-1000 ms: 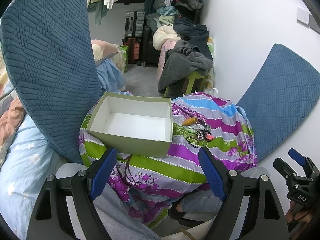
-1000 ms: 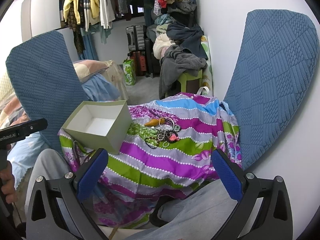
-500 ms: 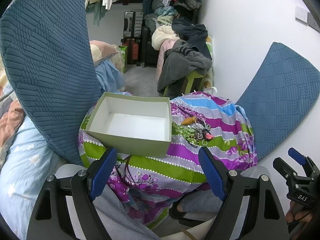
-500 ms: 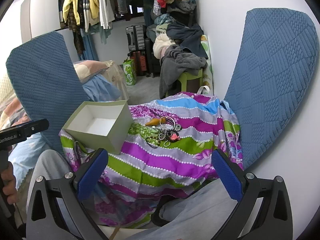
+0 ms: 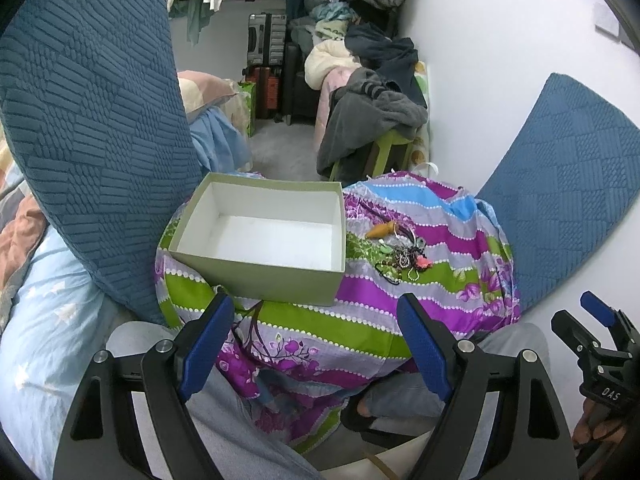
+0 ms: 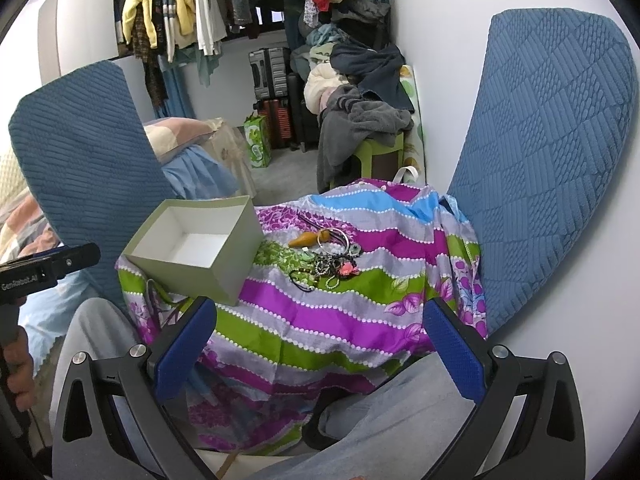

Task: Organize jewelry
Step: 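Move the right tool toward the pink hair clip while the left tool approaches the jewelry pile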

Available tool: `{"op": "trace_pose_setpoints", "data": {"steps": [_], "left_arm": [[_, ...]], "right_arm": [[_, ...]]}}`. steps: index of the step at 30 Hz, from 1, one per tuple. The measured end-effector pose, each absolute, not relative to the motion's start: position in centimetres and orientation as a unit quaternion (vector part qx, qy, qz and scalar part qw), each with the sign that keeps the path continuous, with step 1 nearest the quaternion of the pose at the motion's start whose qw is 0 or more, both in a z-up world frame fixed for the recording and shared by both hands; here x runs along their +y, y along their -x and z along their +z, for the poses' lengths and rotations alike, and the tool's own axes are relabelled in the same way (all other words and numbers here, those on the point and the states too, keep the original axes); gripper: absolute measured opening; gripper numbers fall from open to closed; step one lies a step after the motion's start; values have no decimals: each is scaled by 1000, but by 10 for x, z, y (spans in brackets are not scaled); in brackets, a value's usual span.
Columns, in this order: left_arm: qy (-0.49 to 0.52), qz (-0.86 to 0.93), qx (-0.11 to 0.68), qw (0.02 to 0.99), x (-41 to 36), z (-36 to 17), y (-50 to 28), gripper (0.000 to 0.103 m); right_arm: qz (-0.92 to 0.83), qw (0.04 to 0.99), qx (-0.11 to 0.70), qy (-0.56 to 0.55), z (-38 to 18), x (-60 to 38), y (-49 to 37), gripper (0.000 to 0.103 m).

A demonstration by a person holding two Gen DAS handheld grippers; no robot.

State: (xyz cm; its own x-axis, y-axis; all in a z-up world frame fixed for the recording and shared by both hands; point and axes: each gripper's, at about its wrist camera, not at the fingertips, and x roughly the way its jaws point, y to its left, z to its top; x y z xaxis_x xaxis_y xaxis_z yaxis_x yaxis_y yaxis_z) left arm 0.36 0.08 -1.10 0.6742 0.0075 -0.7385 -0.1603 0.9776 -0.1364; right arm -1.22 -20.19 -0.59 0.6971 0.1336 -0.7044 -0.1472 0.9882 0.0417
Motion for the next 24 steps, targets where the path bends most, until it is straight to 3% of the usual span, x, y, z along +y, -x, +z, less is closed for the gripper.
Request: {"op": "trace_pose_setpoints", "data": {"steps": [24], "left_arm": [[111,-23,419,901,-32,-51,-57,84]], "right_arm": [[81,917,390,-25,-50,-224,-19,103]]}}
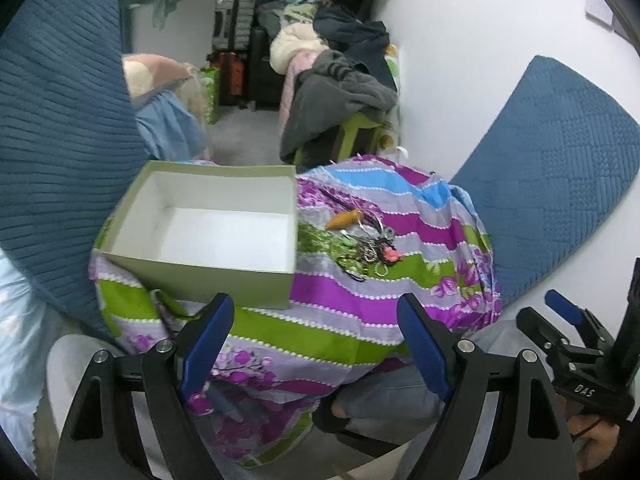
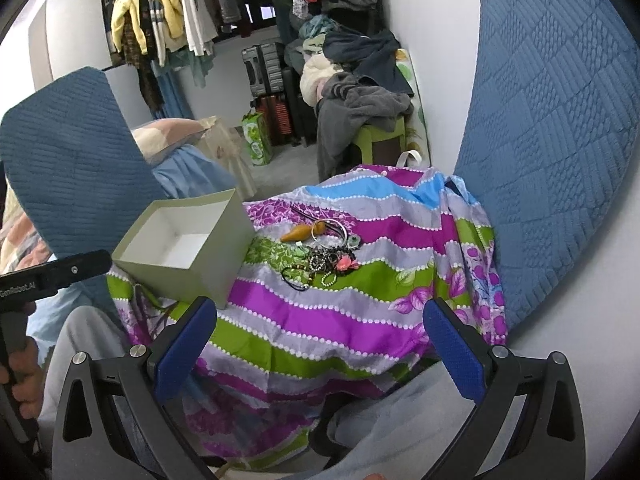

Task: Organize jewelry
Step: 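Move the right tool toward the pink hair clip while the left tool approaches the jewelry pile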

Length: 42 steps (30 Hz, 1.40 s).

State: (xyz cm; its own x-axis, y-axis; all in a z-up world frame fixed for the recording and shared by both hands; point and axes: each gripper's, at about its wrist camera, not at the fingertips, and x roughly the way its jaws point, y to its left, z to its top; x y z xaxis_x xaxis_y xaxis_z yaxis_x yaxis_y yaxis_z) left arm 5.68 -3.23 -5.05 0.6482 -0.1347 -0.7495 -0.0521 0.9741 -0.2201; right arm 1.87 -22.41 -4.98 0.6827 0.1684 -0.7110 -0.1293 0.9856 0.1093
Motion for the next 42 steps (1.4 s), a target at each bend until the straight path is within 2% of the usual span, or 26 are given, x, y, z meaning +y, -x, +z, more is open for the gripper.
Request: {"op": "trace_pose_setpoints", "data": {"steps": [2,5,7,8,10,12,14,16,18,25,28,31,42], "left_arm": [[112,-36,416,901,-39,-56,-65,82],[108,-51,423,898,-50,-67,-78,82],[106,-62,425,897,-57,-74,-87,82],[108,-63,429,894,-59,-78,-91,82],[120,-80,433,890,-63,-87,-100,81],[122,-88,435,888,-67,-96,-109,76],[124,-100,442,883,-73,-106,-121,71],[128,-105,446,879,-79,-115,-129,70],[145,-114,462,867,-83,-125,-138,61],[147,-116,478,858,-103,-154,-161,55],[162,-113,494,847,-105,-170,-173,45],[154,-98,500,846,-107,-184,-185,44],[169,-47,525,833,-99,-240,-232,41]], "right_arm": [[84,918,387,-33,-58,-229,-26,102],[89,917,386,-41,-69,-234,-39,92],[96,917,384,-46,-77,-237,-50,80],[100,916,385,-50,-81,-238,-55,77],[110,913,388,-60,-93,-241,-66,61],[110,912,390,-60,-102,-242,-75,50],[115,910,393,-60,-113,-243,-86,46],[115,908,398,-58,-125,-245,-98,39],[121,904,406,-53,-138,-247,-111,37],[139,893,427,-34,-174,-246,-147,37],[144,884,443,-32,-188,-247,-161,37],[153,869,469,-38,-202,-246,-174,37],[152,864,481,9,-230,-236,-203,36]]}}
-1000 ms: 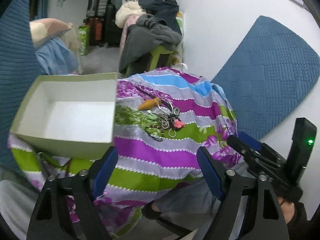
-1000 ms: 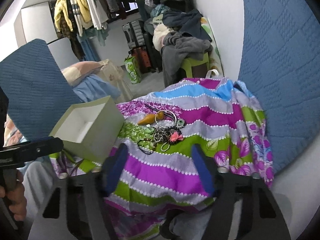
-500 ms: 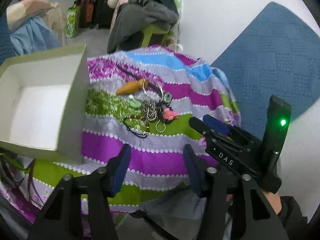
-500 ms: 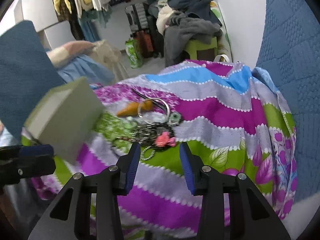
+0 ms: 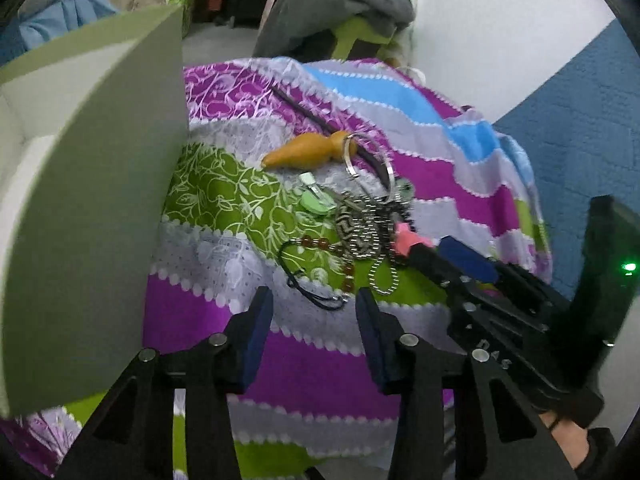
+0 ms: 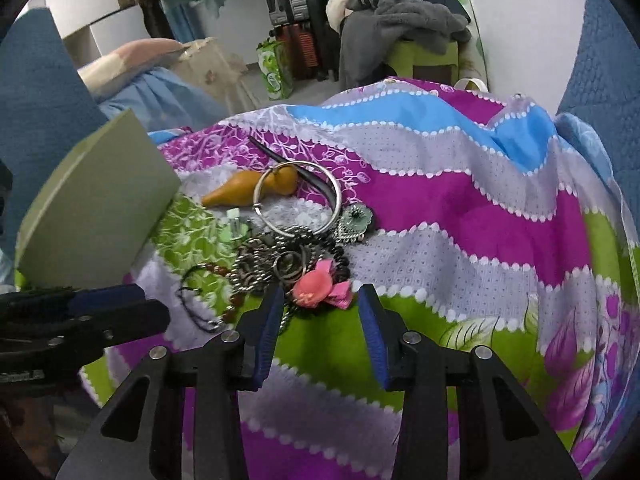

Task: Organize jewelry
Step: 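Move the right tool toward the pink hair clip while the left tool approaches the jewelry pile, then grasp the pink hair clip with the right tool while the left tool grasps the red-bead bracelet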

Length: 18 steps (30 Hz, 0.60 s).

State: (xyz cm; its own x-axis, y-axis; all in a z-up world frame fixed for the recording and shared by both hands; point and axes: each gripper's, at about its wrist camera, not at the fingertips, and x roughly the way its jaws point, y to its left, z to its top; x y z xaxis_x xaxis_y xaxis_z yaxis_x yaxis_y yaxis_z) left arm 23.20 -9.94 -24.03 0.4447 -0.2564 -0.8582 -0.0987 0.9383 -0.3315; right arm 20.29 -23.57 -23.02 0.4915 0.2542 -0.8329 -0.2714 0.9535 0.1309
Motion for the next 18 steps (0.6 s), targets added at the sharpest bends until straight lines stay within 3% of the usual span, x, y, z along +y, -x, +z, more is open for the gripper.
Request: {"op": "trace_pose_setpoints", "data": {"steps": [10,13,18], "left_arm": [[153,-45,525,836,-98,-255,-244,36],[149,-44,525,837,-99,-255,-244,30],[135,-42,527,838,-103,-256,-248,27]], "right_arm": [[156,853,497,39,-248,-227,-217,36],[152,852,499,44,-248,-226,-217,24],[143,852,502,28,-243,-233,-215,23]]}}
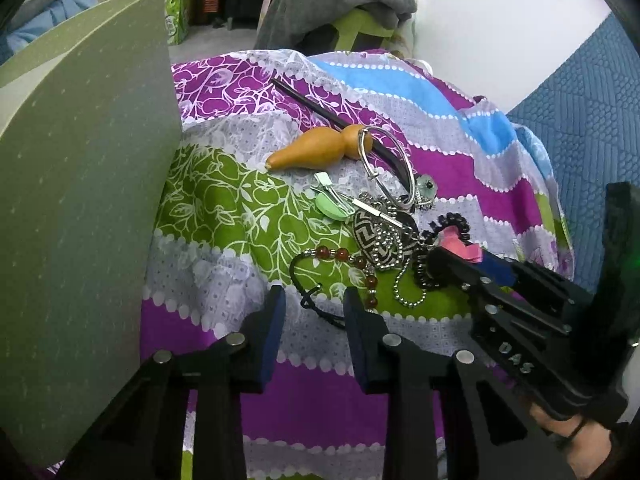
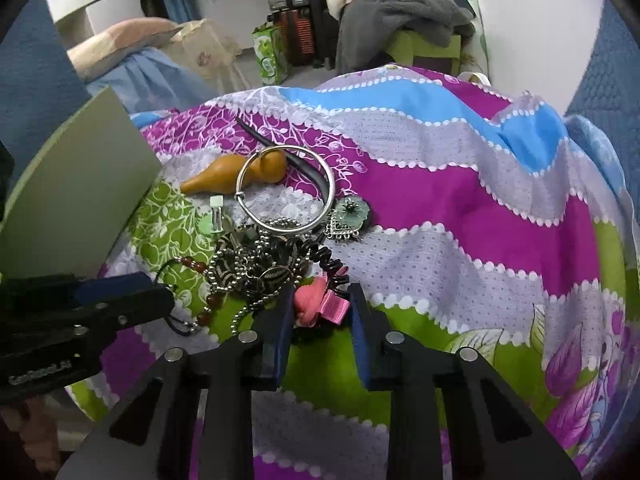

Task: Organize jewelry
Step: 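Grasp the pink hair clip with the right tool while the left tool grasps the red-bead bracelet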

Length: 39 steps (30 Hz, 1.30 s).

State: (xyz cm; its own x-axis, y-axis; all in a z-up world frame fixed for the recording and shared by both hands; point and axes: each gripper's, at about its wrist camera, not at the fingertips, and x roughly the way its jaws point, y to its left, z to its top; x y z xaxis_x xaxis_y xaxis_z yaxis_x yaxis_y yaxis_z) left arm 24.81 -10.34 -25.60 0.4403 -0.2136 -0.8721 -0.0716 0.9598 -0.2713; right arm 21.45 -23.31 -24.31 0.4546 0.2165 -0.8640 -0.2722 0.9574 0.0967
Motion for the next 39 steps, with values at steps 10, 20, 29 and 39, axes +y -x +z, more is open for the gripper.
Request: {"op": "trace_pose_setpoints", "data": {"steps": [10,20,29,39], "left_arm": [[109,-39,530,840,-109,-258,-253,2],[125,-59,511,848,-104,-231,-237,1],[134,-66,499,853,-98,-208,-214,1],[144,-69,489,857,-93,-193,-203,1]], "right_arm": [[156,824,541,-60,-239,-251,-203,24],[153,803,565,-116,-238,-262,-186,25],[115,810,569,-81,-233,-256,-165,44],[99,821,562,-12,-243,-242,-171,27]]}}
